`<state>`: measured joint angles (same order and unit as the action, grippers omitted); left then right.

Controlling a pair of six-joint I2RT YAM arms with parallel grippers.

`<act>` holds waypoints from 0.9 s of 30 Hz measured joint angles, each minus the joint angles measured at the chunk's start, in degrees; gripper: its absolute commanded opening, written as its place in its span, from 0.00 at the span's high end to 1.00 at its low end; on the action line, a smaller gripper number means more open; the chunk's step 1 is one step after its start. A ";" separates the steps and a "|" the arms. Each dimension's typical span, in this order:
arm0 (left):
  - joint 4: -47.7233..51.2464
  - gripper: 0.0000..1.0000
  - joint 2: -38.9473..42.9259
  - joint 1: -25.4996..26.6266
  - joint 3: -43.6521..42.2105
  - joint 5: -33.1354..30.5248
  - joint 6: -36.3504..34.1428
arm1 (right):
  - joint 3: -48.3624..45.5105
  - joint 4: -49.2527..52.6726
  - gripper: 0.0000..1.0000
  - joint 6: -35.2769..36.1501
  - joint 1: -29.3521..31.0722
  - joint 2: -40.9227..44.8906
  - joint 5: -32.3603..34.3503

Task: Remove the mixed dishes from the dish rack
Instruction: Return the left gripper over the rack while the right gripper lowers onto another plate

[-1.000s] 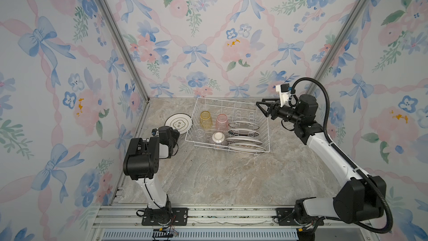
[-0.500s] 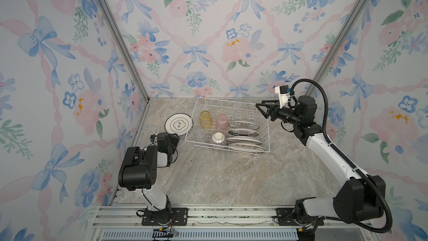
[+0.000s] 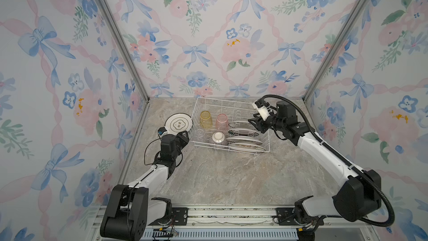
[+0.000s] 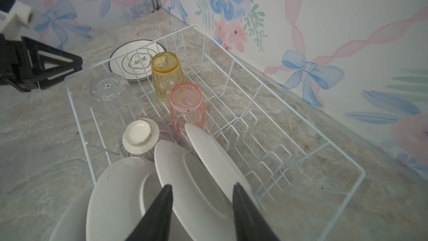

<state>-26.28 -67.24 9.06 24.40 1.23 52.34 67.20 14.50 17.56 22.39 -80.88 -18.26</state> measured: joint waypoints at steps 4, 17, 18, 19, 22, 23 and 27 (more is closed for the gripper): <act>6.25 0.50 3.69 1.49 5.29 -0.98 -6.49 | 1.03 3.04 0.55 5.79 3.89 -2.93 6.40; 12.33 0.50 4.83 1.49 10.80 0.52 -14.93 | 7.43 5.55 0.61 12.57 6.71 -9.66 19.54; 12.72 0.49 4.83 1.49 10.86 0.74 -15.19 | 8.15 5.95 0.61 12.79 6.71 -10.25 19.87; 12.81 0.49 4.83 1.49 10.88 0.81 -15.37 | 8.87 6.34 0.61 12.96 6.71 -10.84 20.06; 13.18 0.49 4.83 1.49 11.08 1.25 -16.00 | 10.21 7.48 0.61 13.18 6.71 -12.11 20.46; 13.18 0.49 4.83 1.49 11.13 1.40 -16.20 | 10.34 7.89 0.61 13.22 6.73 -12.31 20.48; 13.20 0.49 4.76 1.49 11.52 1.70 -16.41 | 10.36 8.59 0.61 13.38 6.97 -12.37 20.46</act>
<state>-13.08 -62.48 10.55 35.92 2.94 35.92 77.56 23.09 30.94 29.36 -93.25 2.20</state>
